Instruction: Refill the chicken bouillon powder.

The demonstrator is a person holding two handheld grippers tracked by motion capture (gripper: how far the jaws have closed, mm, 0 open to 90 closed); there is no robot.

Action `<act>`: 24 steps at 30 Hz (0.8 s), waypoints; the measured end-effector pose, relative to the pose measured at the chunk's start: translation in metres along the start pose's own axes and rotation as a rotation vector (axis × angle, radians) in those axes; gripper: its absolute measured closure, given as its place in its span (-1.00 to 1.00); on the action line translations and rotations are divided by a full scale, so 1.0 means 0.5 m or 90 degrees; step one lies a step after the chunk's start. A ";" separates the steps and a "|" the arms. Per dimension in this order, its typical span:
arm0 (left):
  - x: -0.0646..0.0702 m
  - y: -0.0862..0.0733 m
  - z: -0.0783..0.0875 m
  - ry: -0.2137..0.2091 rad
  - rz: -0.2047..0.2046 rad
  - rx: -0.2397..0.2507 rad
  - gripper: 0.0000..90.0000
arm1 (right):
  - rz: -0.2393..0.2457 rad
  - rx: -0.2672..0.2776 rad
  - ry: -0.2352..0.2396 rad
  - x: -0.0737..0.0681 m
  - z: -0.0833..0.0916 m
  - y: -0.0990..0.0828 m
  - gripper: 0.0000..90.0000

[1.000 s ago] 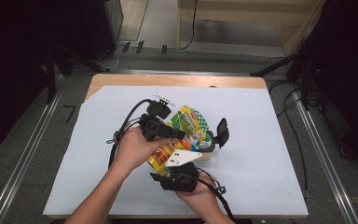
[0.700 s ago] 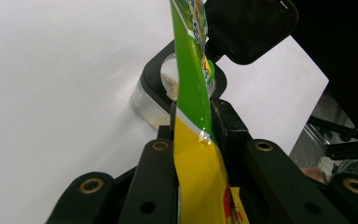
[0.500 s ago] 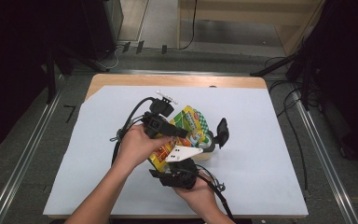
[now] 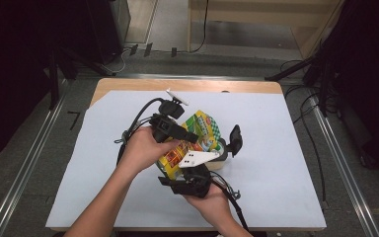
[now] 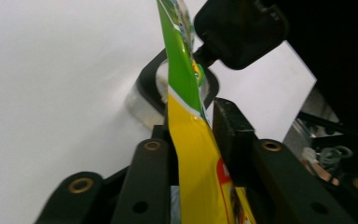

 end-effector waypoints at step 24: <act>-0.001 0.013 -0.013 0.010 0.026 -0.028 0.78 | -0.012 -0.007 -0.008 0.001 -0.011 0.009 0.37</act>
Point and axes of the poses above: each handheld gripper's, and its own axes: z roughly backward along the jaws, y roughly out of its top, x roughly to its right, the point moved 8 cm from there along -z, roughly forward along the jaws, and after that the axes turned 12 degrees about x, right-handed, at the moved point
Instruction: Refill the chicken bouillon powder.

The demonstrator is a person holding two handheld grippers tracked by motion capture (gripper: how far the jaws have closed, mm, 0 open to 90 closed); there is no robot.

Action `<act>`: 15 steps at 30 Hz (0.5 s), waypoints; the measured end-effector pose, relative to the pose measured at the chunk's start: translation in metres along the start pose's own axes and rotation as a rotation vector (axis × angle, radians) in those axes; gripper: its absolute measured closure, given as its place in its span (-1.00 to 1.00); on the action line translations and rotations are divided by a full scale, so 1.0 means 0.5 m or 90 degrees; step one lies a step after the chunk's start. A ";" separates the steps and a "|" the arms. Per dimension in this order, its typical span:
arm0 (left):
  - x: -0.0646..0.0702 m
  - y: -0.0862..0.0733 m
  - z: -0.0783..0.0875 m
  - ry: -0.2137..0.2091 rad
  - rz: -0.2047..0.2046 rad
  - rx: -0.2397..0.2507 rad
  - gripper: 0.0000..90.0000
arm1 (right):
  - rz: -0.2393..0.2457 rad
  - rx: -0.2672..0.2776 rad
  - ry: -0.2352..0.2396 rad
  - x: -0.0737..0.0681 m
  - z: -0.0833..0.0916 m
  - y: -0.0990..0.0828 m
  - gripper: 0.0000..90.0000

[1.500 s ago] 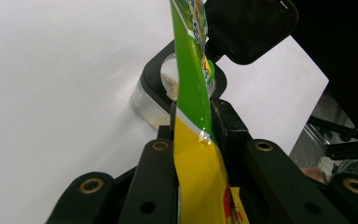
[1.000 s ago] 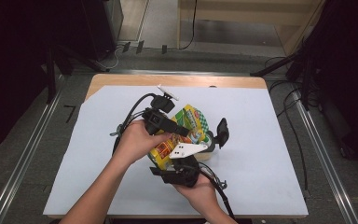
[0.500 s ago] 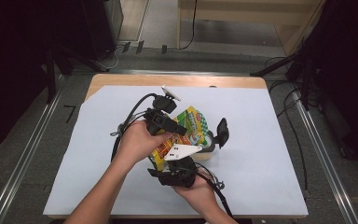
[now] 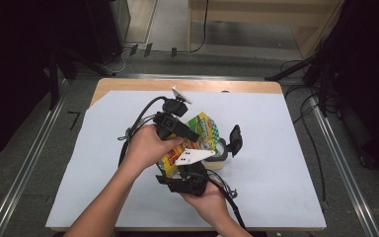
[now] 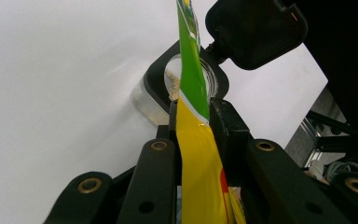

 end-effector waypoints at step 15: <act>-0.013 0.032 -0.012 -0.054 0.057 -0.058 0.86 | -0.006 0.007 0.012 -0.001 0.007 0.016 0.39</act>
Point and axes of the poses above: each handheld gripper's, and its own axes: z roughly backward along the jaws, y roughly out of its top, x roughly to its right, the point moved 8 cm from there along -z, roughly forward along the jaws, and after that the axes turned 12 degrees about x, right-handed, at the moved point
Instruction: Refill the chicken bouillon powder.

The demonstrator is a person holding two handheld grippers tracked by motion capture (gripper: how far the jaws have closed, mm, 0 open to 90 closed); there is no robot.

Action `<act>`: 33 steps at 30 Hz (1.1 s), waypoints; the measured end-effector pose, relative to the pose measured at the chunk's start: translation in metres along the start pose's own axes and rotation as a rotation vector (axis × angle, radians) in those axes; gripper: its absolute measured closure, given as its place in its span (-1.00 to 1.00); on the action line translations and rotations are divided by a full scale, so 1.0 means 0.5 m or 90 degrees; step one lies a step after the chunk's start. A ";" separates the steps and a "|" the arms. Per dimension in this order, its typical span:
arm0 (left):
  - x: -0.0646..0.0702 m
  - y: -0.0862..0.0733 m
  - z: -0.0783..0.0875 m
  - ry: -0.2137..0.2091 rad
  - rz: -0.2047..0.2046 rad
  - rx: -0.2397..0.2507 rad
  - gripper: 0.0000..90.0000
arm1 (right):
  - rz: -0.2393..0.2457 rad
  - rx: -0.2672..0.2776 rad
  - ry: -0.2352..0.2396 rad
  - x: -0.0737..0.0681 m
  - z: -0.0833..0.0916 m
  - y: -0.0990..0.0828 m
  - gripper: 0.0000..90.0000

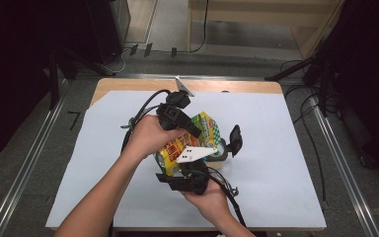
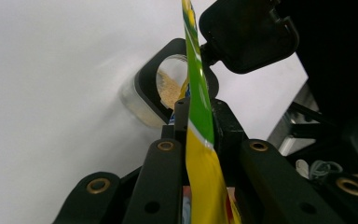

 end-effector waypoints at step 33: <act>0.012 0.027 0.000 0.040 0.000 -0.032 0.85 | -0.038 0.050 0.026 0.010 0.006 0.023 0.40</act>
Point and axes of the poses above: each handheld gripper's, and its own axes: z roughly backward along the jaws, y roughly out of its top, x roughly to its right, the point moved 8 cm from there along -z, roughly forward along the jaws, and after that the axes turned 12 degrees about x, right-handed, at the moved point
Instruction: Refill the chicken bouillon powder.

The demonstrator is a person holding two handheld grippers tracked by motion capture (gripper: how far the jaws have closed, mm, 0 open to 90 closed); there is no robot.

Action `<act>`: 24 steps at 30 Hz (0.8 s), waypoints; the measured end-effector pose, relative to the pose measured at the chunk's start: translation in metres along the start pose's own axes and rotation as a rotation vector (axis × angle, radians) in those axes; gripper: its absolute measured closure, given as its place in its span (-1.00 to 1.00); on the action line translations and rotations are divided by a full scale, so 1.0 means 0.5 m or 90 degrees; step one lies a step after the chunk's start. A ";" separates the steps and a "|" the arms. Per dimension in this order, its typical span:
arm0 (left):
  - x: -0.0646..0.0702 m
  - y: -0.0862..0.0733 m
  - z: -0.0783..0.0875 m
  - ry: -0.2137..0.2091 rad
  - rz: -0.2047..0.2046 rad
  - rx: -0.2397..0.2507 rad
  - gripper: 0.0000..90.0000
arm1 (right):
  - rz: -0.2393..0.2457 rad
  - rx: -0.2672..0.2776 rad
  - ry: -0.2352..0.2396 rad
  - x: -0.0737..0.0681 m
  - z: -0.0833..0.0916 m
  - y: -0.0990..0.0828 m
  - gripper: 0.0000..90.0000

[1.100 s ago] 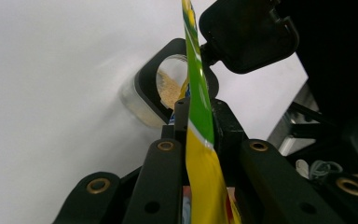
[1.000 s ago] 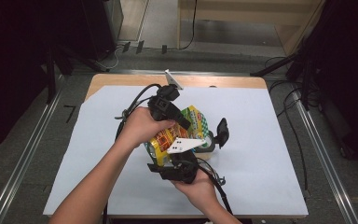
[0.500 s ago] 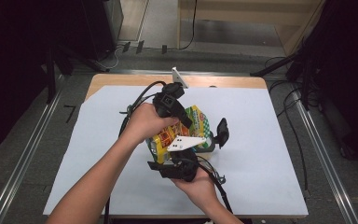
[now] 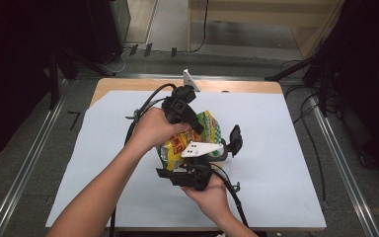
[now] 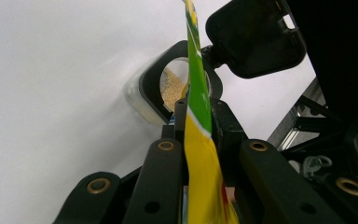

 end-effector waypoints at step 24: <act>0.026 -0.005 -0.004 0.042 -0.039 -0.007 0.93 | -0.002 0.006 -0.010 -0.005 0.006 0.004 0.37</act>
Point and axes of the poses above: each handheld gripper's, and its own axes: z roughly backward along the jaws, y roughly out of its top, x roughly to its right, the point moved 8 cm from there along -z, roughly forward along the jaws, and after that the axes turned 12 degrees about x, right-handed, at the moved point
